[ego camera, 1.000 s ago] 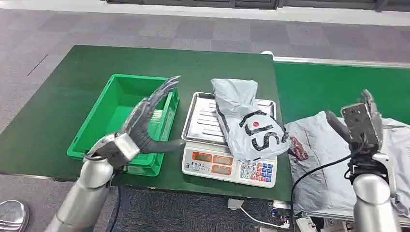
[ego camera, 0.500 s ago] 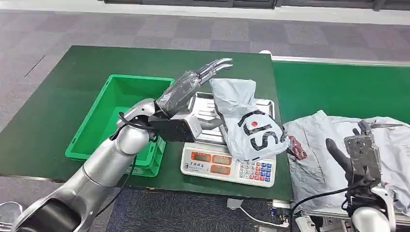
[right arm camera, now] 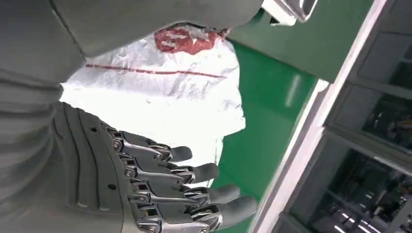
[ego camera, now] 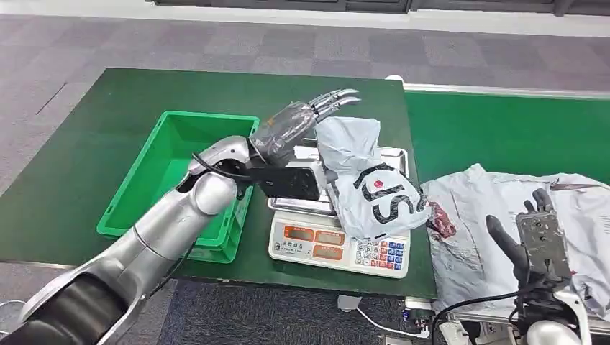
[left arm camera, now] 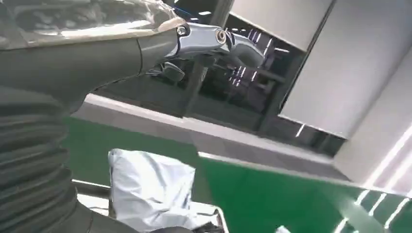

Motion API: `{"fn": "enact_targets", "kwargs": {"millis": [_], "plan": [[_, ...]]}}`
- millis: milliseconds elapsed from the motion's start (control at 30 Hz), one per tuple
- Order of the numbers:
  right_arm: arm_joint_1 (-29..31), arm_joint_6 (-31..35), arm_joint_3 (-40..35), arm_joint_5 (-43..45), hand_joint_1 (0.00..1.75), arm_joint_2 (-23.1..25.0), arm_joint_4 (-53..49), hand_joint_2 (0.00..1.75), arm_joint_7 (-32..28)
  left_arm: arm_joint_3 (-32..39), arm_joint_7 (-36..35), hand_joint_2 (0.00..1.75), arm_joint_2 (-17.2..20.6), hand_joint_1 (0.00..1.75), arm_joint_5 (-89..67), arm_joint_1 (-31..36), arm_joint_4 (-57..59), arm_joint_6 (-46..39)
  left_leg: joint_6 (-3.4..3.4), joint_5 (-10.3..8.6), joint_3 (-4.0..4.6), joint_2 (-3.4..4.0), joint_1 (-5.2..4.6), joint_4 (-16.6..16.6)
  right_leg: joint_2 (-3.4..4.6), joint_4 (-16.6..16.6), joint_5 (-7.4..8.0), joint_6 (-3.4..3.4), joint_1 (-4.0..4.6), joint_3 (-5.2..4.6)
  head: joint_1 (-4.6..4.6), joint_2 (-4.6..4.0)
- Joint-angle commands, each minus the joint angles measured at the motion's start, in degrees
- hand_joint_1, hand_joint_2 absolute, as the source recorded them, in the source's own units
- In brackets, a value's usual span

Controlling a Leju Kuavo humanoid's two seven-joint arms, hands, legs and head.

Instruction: Moved the parcel from conveyor to table for the left to box.

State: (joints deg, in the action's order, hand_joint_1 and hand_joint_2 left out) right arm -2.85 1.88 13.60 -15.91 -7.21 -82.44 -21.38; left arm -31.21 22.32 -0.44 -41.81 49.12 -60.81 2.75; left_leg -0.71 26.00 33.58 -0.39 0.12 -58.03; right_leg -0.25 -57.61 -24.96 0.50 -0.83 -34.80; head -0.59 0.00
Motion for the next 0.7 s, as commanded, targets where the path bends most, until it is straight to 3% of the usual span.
{"fn": "enact_targets", "kwargs": {"millis": [33,267,467,700], "plan": [[1.3,-0.4,1.1,0.5,0.00,0.5,3.8,1.75,-0.3,-6.6,-1.0,1.75,-0.4,0.00,-3.5,5.6,9.6,-2.2,0.00,0.01,-0.08,-0.02,0.05,0.0,-0.03,0.1,0.00,-0.03,0.06,0.12,0.00,0.00],[2.0,0.1,-2.4,1.0,0.00,0.1,5.0,1.75,-0.5,-13.8,-3.1,1.75,-2.9,0.00,-14.8,9.7,22.2,-11.4,0.01,0.01,-0.09,-0.04,0.05,0.0,-0.03,0.1,0.01,-0.02,0.06,0.16,0.00,0.00],[4.6,0.7,-5.7,1.1,0.00,1.1,7.2,1.75,-1.0,-18.1,-3.4,1.75,-3.2,0.00,-22.4,9.4,30.8,-17.0,-0.01,0.01,-0.17,0.21,0.08,0.1,0.21,0.2,0.09,-0.04,0.08,0.19,0.00,0.00],[6.7,0.8,-9.0,0.9,0.00,1.3,10.0,1.75,-1.1,-19.0,-3.2,1.75,-5.5,0.00,-25.3,9.0,35.0,-21.5,-0.02,0.01,-0.12,0.13,0.09,0.1,0.14,0.1,0.05,-0.03,0.10,0.15,0.00,0.00]]}}
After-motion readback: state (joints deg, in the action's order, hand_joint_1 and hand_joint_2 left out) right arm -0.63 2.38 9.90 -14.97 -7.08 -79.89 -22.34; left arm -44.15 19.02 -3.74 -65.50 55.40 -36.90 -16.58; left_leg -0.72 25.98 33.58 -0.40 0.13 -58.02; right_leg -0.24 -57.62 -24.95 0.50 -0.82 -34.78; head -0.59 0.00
